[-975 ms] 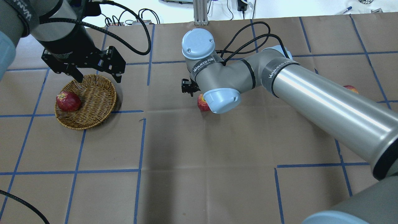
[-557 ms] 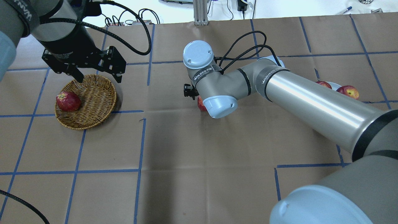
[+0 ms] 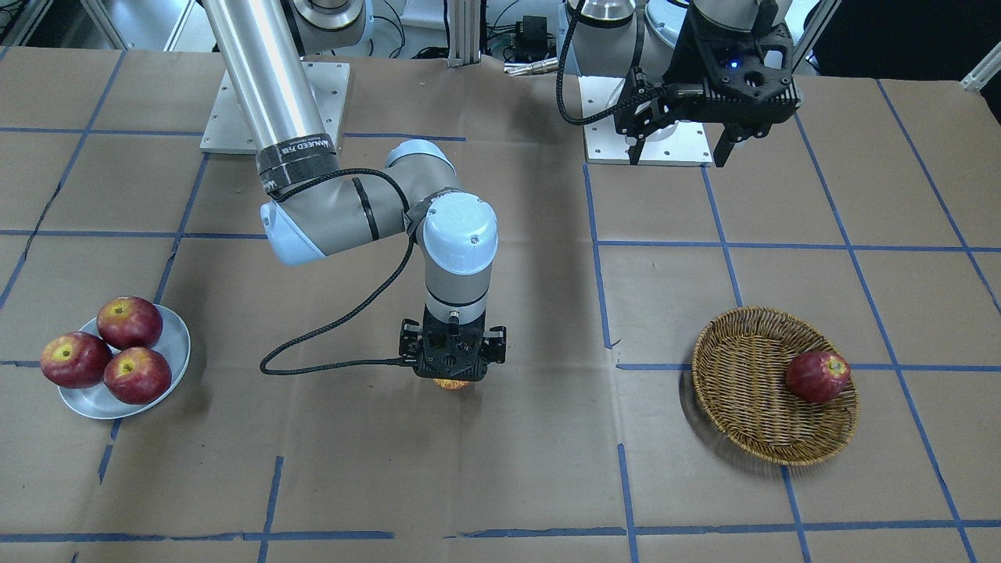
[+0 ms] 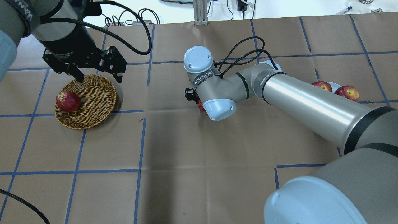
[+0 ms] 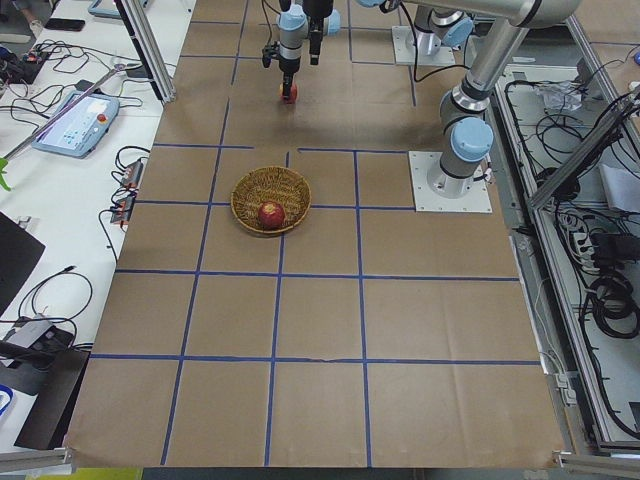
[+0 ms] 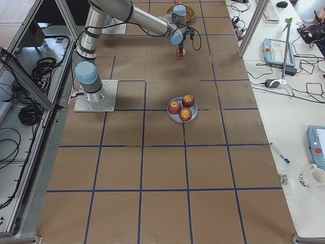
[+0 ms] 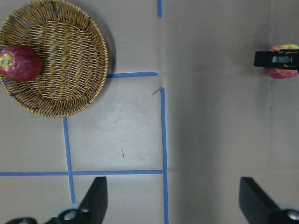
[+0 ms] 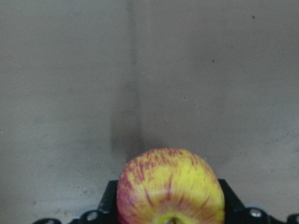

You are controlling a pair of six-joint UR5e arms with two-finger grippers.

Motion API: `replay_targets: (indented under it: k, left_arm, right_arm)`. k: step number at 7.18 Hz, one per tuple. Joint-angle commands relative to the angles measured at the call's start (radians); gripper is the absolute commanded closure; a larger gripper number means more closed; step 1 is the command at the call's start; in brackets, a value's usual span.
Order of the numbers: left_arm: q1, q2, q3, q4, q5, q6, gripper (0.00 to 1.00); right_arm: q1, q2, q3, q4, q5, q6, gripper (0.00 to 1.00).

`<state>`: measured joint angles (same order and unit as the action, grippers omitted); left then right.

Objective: Transfer apple from basket to plate
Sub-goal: 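Carry the apple with the right gripper over the white plate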

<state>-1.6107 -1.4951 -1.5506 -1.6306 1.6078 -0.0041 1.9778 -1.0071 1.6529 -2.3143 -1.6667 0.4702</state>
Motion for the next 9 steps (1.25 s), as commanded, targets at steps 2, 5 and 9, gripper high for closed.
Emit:
replay_targets:
  k: [2, 5, 9]
  left_arm:
    - [-0.002, -0.002, 0.001, 0.0, 0.0, -0.001, 0.01]
    - [-0.002, -0.004, 0.001, 0.0, -0.002, -0.001, 0.01]
    - [-0.002, -0.004, 0.001, 0.0, -0.002, -0.001, 0.01]
  right_arm:
    - [-0.014, -0.03, -0.031, 0.015, 0.004, -0.002, 0.43]
    - [-0.089, -0.216, -0.067, 0.231, 0.008, -0.08, 0.4]
    - [-0.447, -0.356, -0.062, 0.384, 0.018, -0.535, 0.4]
